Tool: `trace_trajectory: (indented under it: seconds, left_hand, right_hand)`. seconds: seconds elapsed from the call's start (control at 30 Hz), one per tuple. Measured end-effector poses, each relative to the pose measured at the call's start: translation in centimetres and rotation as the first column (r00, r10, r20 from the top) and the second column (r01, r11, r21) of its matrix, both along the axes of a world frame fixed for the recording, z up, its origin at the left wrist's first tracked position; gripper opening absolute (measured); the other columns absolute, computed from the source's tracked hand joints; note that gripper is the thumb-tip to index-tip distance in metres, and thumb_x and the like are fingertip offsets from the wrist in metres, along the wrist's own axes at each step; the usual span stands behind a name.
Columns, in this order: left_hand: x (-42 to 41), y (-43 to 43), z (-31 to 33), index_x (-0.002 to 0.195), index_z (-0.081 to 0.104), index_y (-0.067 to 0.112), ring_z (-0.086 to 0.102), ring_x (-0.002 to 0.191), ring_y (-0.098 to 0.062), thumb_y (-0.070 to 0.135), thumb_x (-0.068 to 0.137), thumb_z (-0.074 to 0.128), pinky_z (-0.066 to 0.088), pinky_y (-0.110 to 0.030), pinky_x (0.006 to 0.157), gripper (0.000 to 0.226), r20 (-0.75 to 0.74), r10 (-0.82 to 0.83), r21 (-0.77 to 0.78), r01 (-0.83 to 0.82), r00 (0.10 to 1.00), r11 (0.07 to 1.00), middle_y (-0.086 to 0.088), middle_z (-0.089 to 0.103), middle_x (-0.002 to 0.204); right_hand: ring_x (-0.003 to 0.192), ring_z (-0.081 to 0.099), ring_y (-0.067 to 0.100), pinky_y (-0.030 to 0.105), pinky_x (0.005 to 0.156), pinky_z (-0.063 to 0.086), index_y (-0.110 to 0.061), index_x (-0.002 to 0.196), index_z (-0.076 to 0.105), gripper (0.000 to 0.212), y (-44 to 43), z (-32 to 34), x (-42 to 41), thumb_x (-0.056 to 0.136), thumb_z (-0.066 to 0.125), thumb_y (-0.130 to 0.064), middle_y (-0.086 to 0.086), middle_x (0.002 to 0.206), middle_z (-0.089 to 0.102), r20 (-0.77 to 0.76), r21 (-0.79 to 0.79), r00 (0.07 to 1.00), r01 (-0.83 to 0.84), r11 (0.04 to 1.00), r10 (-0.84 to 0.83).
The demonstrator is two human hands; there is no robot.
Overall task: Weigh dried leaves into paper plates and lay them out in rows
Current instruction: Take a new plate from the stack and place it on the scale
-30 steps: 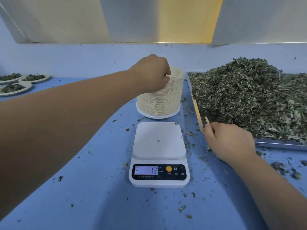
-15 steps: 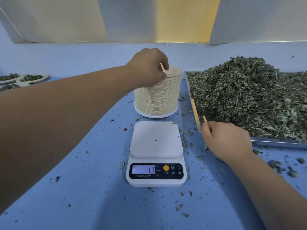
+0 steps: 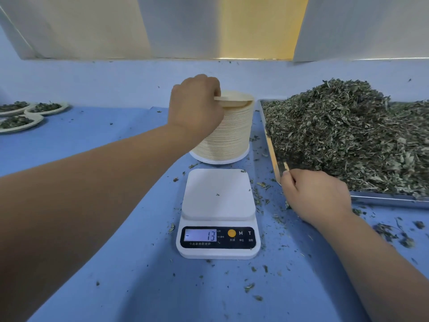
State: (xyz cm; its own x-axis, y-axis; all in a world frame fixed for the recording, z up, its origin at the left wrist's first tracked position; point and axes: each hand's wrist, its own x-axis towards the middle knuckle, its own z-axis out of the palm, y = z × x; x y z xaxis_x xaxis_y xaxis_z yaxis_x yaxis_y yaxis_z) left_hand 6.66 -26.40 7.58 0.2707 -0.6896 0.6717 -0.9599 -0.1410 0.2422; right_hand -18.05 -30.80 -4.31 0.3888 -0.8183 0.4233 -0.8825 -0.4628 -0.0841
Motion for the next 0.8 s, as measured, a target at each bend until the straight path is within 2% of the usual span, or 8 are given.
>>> trace_trajectory:
  seconds: [0.13,0.23,0.27,0.33,0.47,0.57,0.67,0.8]
  left_hand:
    - [0.0,2.2,-3.2,0.083,0.065,0.010,0.056,0.093,-0.027,-0.005,0.076,0.048,0.044,-0.039,0.082,0.024,-0.105,-0.189,-0.209,0.164,0.976,0.964,-0.003,0.063,0.089]
    - [0.2,4.3,-5.2,0.079,0.062,0.013,0.060,0.096,-0.019,-0.010,0.074,0.048,0.049,-0.036,0.083,0.028,-0.232,-0.347,-0.354,0.254,0.909,0.900,0.003,0.063,0.090]
    - [0.3,5.1,-5.8,0.078,0.063,0.013,0.062,0.098,-0.017,-0.011,0.074,0.049,0.051,-0.036,0.085,0.028,-0.219,-0.358,-0.384,0.258,0.908,0.887,0.004,0.065,0.092]
    - [0.8,6.3,-7.3,0.077,0.066,0.009,0.065,0.103,-0.014,-0.014,0.075,0.054,0.054,-0.038,0.088,0.026,-0.169,-0.358,-0.407,0.266,0.918,0.874,0.004,0.067,0.098]
    - [1.9,8.0,-10.5,0.077,0.072,0.004,0.066,0.104,-0.010,-0.019,0.075,0.066,0.056,-0.027,0.089,0.024,-0.194,-0.399,-0.366,0.312,0.896,0.877,0.003,0.066,0.103]
    - [2.5,8.9,-12.1,0.081,0.074,0.008,0.066,0.103,-0.006,-0.023,0.077,0.065,0.053,-0.023,0.089,0.032,-0.351,-0.402,-0.373,0.267,0.846,0.889,0.001,0.069,0.104]
    - [3.0,9.3,-12.7,0.092,0.076,0.021,0.069,0.106,0.000,-0.022,0.087,0.060,0.053,-0.020,0.096,0.046,-0.602,-0.441,-0.357,0.270,0.666,0.894,0.008,0.074,0.108]
    - [4.0,9.6,-13.1,0.120,0.071,0.025,0.067,0.117,-0.005,-0.017,0.091,0.063,0.051,-0.018,0.100,0.052,-0.777,-0.454,-0.322,0.344,0.436,0.882,0.012,0.075,0.118]
  right_hand:
    - [0.047,0.049,0.018,0.023,0.048,0.029,-0.020,0.068,0.056,0.046,0.3,0.1,0.1,0.101,0.031,-0.040,-0.002,0.053,0.054,-0.011,0.019,0.999,0.034,0.999,-0.034]
    - [0.055,0.053,0.021,0.030,0.057,0.035,-0.020,0.116,0.057,0.028,0.8,0.5,0.3,0.097,0.042,-0.035,0.000,0.074,0.066,0.142,0.007,0.990,-0.009,1.000,0.008]
    - [0.065,0.058,0.026,0.034,0.064,0.041,-0.020,0.135,0.046,0.042,1.0,0.6,0.5,0.095,0.050,-0.030,0.003,0.090,0.070,0.234,-0.006,0.971,-0.038,0.999,0.039]
    - [0.089,0.066,0.034,0.042,0.077,0.048,-0.019,0.151,0.028,0.069,1.7,0.8,0.8,0.090,0.061,-0.023,0.010,0.114,0.069,0.364,-0.042,0.920,-0.136,0.990,0.142]
    - [0.096,0.067,0.034,0.049,0.090,0.051,-0.018,0.148,0.036,0.076,3.4,0.8,2.3,0.082,0.072,-0.016,0.011,0.108,0.071,0.336,-0.038,0.893,-0.304,0.952,0.299]
    - [0.078,0.064,0.031,0.043,0.086,0.048,-0.020,0.127,0.062,0.048,4.3,0.4,3.3,0.081,0.073,-0.012,0.003,0.085,0.072,0.305,-0.104,0.879,-0.352,0.930,0.367]
    - [0.075,0.060,0.027,0.034,0.075,0.045,-0.021,0.114,0.072,0.028,4.3,0.0,3.3,0.088,0.071,-0.013,0.001,0.079,0.070,0.362,-0.133,0.849,-0.362,0.923,0.385]
    - [0.081,0.062,0.011,0.018,0.077,0.047,-0.017,0.112,0.076,0.027,3.9,-0.9,3.2,0.088,0.073,-0.006,0.000,0.101,0.076,0.399,-0.150,0.814,-0.397,0.906,0.423]
